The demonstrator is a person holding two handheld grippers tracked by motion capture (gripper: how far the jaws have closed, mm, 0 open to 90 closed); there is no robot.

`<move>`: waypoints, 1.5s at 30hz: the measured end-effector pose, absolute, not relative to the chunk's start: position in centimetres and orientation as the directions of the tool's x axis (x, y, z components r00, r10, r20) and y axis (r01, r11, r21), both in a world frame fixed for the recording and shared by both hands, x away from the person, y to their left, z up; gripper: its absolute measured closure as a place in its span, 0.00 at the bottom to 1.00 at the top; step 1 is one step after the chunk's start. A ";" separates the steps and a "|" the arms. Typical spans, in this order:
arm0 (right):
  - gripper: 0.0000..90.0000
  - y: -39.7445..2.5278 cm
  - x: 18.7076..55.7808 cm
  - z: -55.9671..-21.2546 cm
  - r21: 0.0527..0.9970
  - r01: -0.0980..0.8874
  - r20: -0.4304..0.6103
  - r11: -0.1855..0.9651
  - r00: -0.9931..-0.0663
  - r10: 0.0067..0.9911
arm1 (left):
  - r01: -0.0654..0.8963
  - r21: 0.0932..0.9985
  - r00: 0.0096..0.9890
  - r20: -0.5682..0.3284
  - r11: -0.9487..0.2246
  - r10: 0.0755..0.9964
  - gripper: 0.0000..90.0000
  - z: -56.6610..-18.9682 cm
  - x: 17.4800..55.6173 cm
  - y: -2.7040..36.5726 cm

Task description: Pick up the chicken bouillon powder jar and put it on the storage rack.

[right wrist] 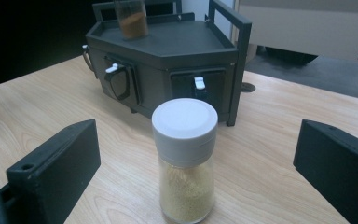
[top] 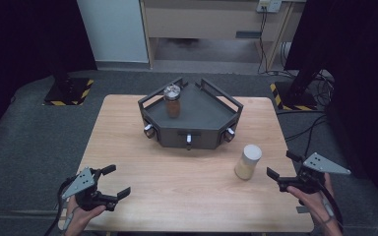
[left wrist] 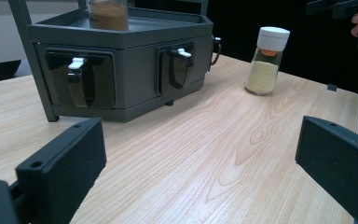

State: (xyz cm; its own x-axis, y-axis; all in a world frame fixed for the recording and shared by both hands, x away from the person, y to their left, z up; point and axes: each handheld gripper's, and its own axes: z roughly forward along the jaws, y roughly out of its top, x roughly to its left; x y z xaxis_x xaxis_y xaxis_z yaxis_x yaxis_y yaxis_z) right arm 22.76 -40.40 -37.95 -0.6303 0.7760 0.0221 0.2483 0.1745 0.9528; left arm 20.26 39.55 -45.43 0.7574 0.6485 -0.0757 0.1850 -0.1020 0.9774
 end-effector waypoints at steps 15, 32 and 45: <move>0.01 -38.5 25.4 -38.8 0.944 0.262 0.023 0.201 -0.658 0.753 | 0.187 0.977 0.755 -0.075 -0.104 0.651 0.01 -45.4 20.2 39.5; 0.04 -36.4 28.6 -41.0 0.933 0.303 0.058 0.196 -0.662 0.747 | 0.189 0.976 0.751 -0.075 -0.104 0.656 0.01 -45.4 20.2 39.6; 0.23 -35.8 29.8 -41.8 0.927 0.295 0.027 0.231 -0.667 0.745 | 0.191 0.976 0.753 -0.075 -0.108 0.653 0.01 -45.3 20.2 39.6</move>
